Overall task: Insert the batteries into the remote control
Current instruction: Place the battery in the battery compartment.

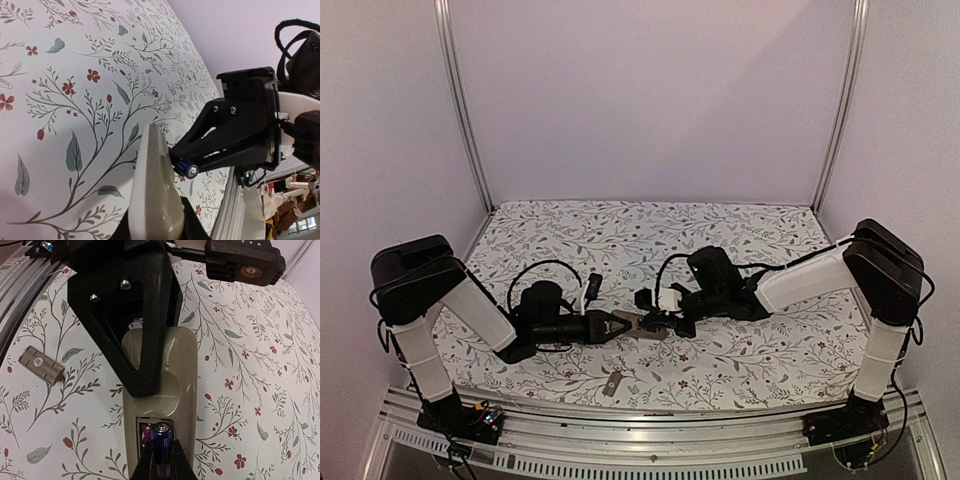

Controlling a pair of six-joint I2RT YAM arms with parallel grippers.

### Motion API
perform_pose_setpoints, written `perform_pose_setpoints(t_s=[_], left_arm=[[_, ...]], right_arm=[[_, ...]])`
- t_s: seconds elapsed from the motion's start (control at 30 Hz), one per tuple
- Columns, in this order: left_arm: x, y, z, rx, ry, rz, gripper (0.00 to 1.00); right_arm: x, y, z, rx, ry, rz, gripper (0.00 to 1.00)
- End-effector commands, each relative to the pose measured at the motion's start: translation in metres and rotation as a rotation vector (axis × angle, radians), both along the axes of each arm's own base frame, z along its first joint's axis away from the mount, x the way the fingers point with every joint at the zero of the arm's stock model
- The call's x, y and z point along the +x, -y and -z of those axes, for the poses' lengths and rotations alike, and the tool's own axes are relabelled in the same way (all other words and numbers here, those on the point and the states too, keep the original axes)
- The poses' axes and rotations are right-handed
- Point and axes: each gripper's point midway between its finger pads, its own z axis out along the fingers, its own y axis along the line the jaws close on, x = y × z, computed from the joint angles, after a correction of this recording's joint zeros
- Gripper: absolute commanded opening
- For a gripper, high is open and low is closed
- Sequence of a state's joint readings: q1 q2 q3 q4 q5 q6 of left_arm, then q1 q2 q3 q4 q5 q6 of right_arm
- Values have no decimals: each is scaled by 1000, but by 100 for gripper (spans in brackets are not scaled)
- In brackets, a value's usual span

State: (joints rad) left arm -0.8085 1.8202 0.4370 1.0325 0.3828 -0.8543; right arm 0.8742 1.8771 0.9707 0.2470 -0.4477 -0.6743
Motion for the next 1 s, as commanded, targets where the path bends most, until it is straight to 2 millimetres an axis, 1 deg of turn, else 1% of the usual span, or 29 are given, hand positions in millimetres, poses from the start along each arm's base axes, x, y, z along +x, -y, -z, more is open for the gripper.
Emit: perform_pose_setpoints(t_s=[0.0, 0.23, 0.47, 0.53, 0.73, 0.97], left_arm=[[0, 0, 7, 15, -15, 10, 0], [1, 2, 9, 19, -22, 15, 0], [3, 0, 13, 20, -40, 7, 0], [4, -1, 14, 21, -45, 5, 0], [5, -2, 18, 14, -65, 3, 0], [6, -1, 20, 14, -78, 13, 0]], right_arm=[[7, 8, 14, -13, 4, 23, 0], [6, 8, 15, 9, 11, 18, 0], [3, -4, -2, 72, 6, -32, 0], [3, -4, 0, 71, 6, -32, 0], [0, 0, 18, 41, -16, -33, 0], [11, 6, 19, 42, 1, -15, 0]])
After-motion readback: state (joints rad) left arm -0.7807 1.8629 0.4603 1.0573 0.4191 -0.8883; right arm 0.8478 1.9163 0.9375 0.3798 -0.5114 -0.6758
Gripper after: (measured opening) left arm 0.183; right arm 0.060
